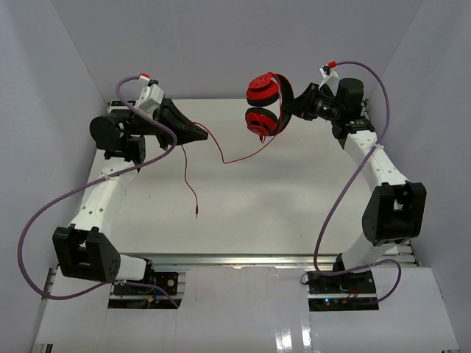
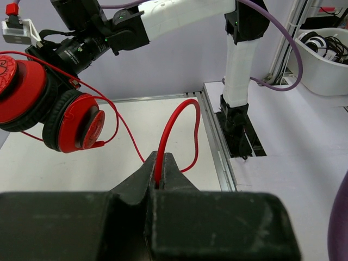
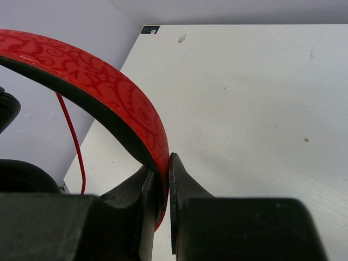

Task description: Wrap the headphones

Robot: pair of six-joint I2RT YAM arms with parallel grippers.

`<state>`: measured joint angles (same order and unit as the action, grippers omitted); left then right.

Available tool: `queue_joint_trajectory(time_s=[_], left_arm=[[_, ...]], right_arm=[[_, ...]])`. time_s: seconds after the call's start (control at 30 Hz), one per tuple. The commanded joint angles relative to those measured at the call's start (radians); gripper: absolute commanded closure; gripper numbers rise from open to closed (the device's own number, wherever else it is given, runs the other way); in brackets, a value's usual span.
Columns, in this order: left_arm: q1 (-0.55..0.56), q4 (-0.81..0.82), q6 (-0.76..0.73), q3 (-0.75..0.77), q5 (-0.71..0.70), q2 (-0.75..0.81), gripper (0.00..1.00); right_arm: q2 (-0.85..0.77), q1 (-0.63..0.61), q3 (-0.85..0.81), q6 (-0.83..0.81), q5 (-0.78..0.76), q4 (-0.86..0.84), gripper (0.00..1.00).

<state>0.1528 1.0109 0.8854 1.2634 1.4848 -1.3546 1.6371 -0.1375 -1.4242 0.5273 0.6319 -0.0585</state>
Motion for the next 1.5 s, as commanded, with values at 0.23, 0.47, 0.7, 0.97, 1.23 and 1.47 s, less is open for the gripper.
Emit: queue_joint_trajectory(time_s=[0.23,0.47,0.7,0.97,1.23,1.47], left_arm=[[-0.004,-0.02,-0.026,0.032,0.028,-0.084,1.0],[-0.016,0.0,-0.018,0.115,0.019,-0.155,1.0],[-0.016,0.196,0.145,0.153,0.01,-0.203,1.0],[-0.01,0.192,0.147,0.133,0.019,-0.164,1.0],[0.002,0.197,0.149,0.179,0.014,-0.16,1.0],[0.001,0.154,0.102,0.247,0.001,-0.217,1.0]], right_arm=[[-0.061,0.004,-0.014,0.041,0.06,-0.097,0.92],[-0.09,0.004,0.019,0.051,0.094,-0.114,0.92],[-0.108,0.004,0.042,0.014,0.06,-0.097,0.92],[-0.087,0.002,0.052,-0.016,0.022,-0.087,0.92],[-0.069,-0.003,0.047,-0.042,-0.005,-0.067,0.92],[-0.089,-0.009,0.077,-0.051,0.009,-0.073,0.92]])
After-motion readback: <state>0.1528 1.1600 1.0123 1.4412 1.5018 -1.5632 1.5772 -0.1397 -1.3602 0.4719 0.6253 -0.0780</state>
